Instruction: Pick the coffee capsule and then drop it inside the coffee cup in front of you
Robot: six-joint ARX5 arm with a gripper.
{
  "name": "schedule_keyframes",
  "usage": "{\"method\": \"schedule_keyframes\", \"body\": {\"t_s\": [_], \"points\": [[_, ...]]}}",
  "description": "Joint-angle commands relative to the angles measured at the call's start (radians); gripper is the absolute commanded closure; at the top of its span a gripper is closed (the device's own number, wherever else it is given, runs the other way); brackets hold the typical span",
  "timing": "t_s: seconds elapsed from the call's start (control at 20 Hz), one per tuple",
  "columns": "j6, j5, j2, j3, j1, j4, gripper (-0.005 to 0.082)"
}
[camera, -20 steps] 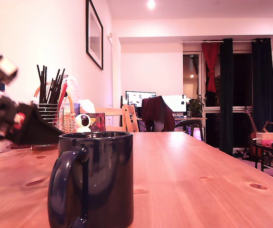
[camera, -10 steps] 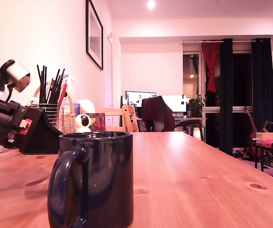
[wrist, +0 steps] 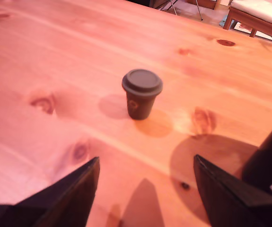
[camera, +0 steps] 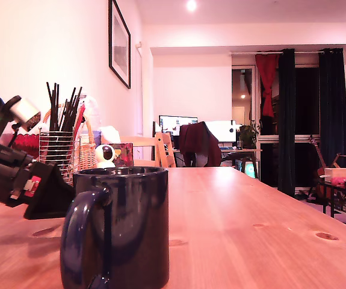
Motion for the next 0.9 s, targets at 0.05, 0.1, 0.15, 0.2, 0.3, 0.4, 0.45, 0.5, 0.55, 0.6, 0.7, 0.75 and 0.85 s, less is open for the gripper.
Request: {"method": "schedule_keyframes", "body": {"t_s": [0.05,0.1,0.15,0.2,0.3,0.4,0.45,0.5,0.55,0.6,0.7,0.75,0.85], "points": [[-0.038,0.007,0.010,-0.017,-0.005,0.006,0.0197],[-0.072,0.007,0.010,-0.017,-0.005,0.006,0.0197],[-0.072,0.007,0.010,-0.017,-0.005,0.007,0.0197],[-0.072,0.007,0.010,-0.017,-0.005,0.008,0.0197],[-0.104,-0.002,0.010,-0.017,-0.006,0.010,0.0197],[-0.104,-0.026,0.010,-0.017,-0.018,0.021,0.0197],[-0.100,-0.045,0.011,-0.017,-0.026,0.027,0.0197],[-0.061,-0.062,0.011,-0.017,-0.037,0.037,0.0197],[-0.053,-0.082,0.013,-0.017,-0.051,0.051,0.0197],[-0.043,-0.099,0.018,-0.017,-0.063,0.074,0.0197],[-0.031,-0.132,0.024,-0.017,-0.084,0.106,0.0197],[-0.021,-0.139,0.026,-0.017,-0.092,0.118,0.0197],[-0.017,-0.145,0.028,-0.017,-0.101,0.136,0.0197]]}}
